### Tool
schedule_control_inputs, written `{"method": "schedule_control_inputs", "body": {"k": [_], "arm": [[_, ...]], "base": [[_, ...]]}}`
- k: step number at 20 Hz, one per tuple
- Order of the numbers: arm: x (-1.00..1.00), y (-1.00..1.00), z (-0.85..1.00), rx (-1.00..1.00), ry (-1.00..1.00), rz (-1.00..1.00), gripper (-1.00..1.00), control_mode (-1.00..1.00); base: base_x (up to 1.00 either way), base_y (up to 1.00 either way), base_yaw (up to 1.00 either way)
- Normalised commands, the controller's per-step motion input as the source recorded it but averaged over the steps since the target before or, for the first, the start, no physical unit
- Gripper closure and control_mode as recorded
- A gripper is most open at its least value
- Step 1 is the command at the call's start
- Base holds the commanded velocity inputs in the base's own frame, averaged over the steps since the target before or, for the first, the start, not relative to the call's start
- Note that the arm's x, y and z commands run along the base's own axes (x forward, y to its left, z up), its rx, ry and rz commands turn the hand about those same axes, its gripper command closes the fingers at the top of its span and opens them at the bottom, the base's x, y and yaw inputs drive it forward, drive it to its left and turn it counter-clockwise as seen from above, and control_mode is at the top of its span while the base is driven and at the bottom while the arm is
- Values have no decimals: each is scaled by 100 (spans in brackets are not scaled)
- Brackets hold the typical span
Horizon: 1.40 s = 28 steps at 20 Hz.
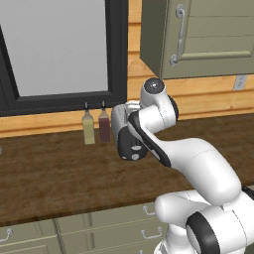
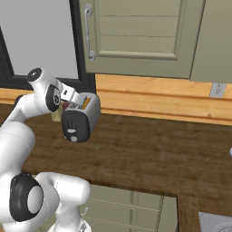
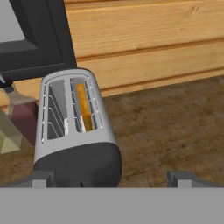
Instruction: Start the toaster. Once the lever pops up, take the bread to the plate on the dining counter.
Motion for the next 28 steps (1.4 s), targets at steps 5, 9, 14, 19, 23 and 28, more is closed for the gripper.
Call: {"method": "schedule_control_inputs", "body": {"k": [5, 9, 14, 19, 23, 28], "arm": [[0, 0, 0, 0, 0, 0, -100, -100], [0, 0, 0, 0, 0, 0, -100, -100], [0, 0, 0, 0, 0, 0, -100, -100], [0, 0, 0, 0, 0, 0, -100, -100], [0, 0, 0, 0, 0, 0, -100, -100], [0, 0, 0, 0, 0, 0, -100, -100]], "base": [[0, 0, 0], [0, 0, 0], [0, 0, 0], [0, 0, 0], [0, 0, 0], [0, 0, 0]]}}
